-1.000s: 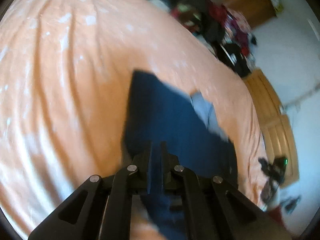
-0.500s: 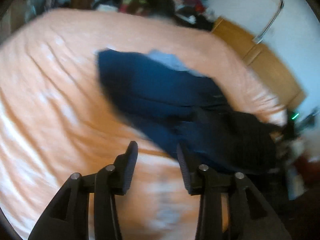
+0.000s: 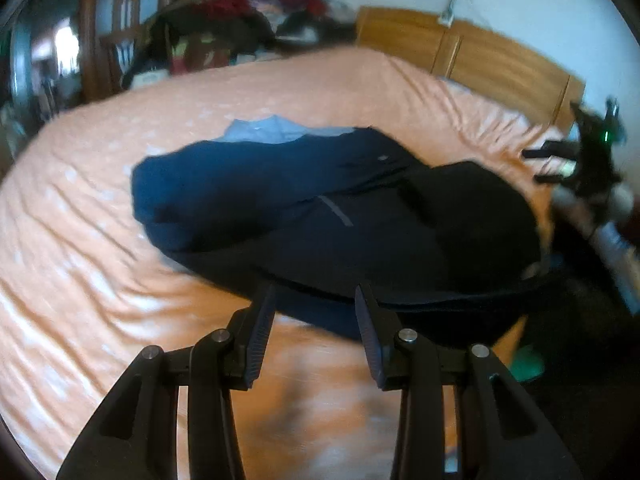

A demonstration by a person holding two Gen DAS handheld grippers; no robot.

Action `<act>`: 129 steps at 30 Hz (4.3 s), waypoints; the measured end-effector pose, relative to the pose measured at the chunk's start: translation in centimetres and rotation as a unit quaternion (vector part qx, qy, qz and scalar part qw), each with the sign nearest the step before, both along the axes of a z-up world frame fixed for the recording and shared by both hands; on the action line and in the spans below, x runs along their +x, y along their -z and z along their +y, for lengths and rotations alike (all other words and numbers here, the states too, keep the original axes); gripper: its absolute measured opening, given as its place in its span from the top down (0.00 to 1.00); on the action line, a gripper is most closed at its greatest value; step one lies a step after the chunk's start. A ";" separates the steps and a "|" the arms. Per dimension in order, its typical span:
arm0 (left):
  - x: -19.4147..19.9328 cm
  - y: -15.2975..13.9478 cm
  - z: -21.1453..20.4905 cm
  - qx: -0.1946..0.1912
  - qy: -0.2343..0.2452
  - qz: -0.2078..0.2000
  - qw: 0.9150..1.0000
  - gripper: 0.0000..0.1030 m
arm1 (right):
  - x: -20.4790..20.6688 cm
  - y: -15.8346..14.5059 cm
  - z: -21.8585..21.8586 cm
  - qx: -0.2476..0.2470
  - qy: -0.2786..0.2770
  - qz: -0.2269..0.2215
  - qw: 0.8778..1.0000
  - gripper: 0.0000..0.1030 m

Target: Fold small clothes

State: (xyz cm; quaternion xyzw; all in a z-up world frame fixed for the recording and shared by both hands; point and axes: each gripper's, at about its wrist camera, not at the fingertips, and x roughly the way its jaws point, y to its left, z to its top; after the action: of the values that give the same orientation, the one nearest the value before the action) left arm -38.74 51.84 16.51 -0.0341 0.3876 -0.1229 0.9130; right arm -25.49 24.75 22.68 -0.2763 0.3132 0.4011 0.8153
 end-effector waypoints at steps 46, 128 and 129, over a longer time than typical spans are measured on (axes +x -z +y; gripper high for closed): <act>-6.5 2.3 5.2 -0.224 -0.127 -0.007 0.966 0.48 | -14.1 8.4 4.7 -0.298 -0.211 -0.074 0.928 0.96; 24.6 7.2 15.1 -0.188 -0.318 -0.048 0.928 0.96 | 25.7 14.9 4.1 0.091 0.058 0.331 0.938 0.67; 24.6 7.2 15.1 -0.187 -0.318 -0.048 0.928 0.96 | 25.9 15.1 3.8 0.093 0.060 0.332 0.937 0.68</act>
State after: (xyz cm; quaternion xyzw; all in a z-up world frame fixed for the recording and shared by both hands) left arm -14.18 66.91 9.26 -0.3196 0.2824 0.1017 0.8987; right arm 0.43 28.53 7.62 -0.0314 0.5432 0.4478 0.7095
